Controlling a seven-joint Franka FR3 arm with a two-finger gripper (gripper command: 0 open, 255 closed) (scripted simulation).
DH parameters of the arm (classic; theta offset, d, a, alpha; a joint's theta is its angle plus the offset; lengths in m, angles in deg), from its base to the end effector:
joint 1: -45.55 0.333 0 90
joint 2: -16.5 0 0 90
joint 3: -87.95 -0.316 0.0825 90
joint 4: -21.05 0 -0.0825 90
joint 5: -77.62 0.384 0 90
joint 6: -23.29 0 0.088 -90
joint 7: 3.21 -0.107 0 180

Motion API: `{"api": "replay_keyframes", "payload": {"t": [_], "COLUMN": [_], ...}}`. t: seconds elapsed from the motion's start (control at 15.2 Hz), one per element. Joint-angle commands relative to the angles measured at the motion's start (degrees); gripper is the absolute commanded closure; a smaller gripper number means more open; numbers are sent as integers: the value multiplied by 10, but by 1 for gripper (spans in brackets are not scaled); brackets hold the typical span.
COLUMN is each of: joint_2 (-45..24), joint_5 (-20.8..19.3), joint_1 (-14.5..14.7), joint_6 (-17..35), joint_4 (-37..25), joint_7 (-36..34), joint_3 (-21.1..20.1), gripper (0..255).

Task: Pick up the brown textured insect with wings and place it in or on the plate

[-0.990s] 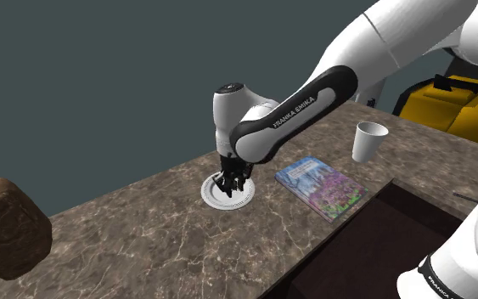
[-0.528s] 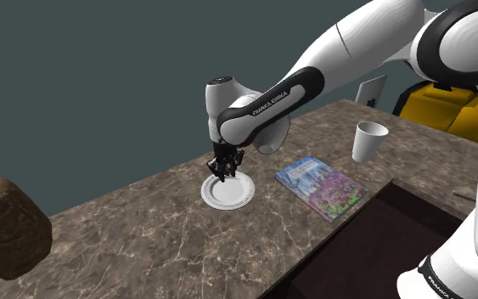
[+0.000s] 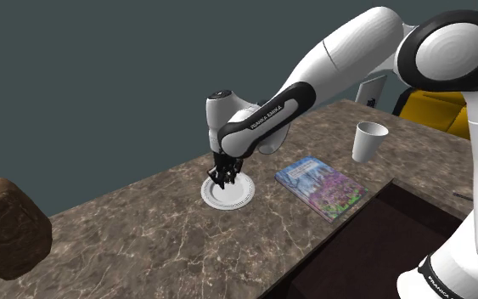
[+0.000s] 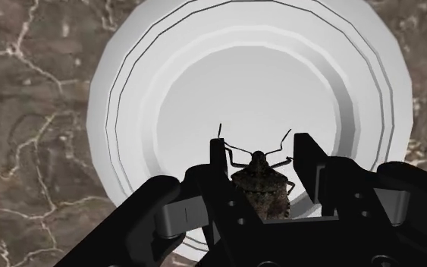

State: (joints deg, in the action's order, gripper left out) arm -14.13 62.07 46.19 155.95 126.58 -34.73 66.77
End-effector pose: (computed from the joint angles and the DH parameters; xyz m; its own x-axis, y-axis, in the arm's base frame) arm 0.6035 0.2194 0.2511 0.9996 -0.0285 -0.0066 -0.0283 -0.9995 0.0167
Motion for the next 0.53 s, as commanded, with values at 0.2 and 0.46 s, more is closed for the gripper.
{"api": "replay_keyframes", "payload": {"t": [0.2,0.46], "joint_2": [-20,-20], "joint_5": [-10,-10], "joint_1": [5,5], "joint_6": [19,19], "joint_4": [0,-1], "joint_7": [-6,-6], "joint_3": [7,7], "gripper": [255,255]}}
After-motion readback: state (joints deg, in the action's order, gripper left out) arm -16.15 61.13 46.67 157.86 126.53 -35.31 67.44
